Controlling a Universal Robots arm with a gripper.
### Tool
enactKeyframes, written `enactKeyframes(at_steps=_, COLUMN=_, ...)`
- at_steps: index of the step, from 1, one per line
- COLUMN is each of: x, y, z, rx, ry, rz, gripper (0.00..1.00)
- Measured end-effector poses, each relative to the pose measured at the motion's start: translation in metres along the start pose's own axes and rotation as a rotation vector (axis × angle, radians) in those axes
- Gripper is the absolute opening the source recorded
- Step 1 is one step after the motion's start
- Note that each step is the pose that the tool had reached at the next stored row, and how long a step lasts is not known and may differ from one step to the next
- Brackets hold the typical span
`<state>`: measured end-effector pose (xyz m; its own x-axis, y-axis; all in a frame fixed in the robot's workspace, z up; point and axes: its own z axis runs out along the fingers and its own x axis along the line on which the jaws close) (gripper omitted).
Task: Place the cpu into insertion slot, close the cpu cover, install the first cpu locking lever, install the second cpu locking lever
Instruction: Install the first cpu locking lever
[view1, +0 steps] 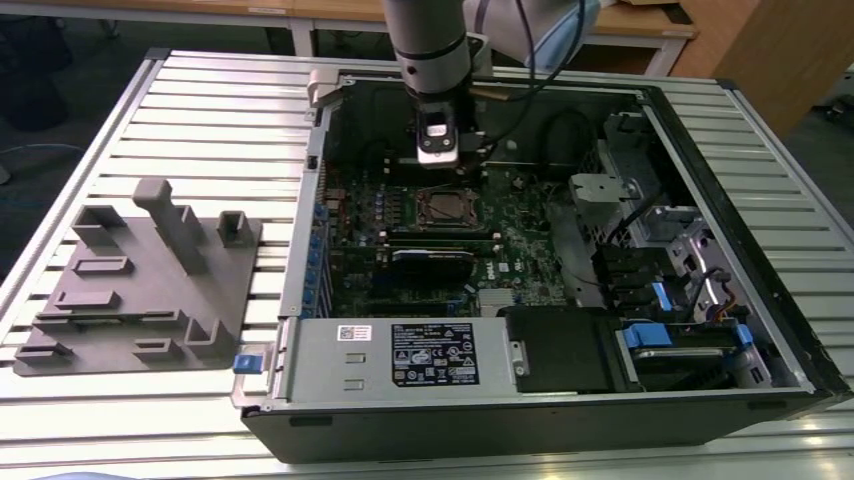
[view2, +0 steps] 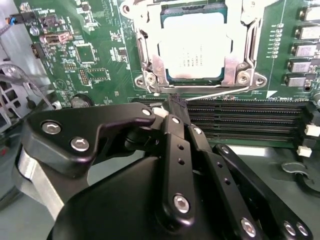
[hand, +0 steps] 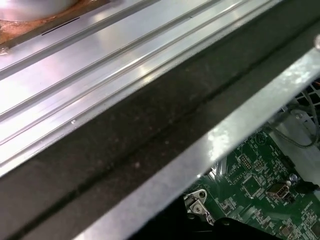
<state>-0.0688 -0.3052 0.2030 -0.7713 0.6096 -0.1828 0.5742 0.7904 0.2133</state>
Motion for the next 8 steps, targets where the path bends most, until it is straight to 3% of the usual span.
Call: enactKeyframes(at_steps=8, x=-0.0005, y=0.0007, z=-0.0036, rx=0.0018, ry=-0.0024, rz=0.011, gripper=0.11)
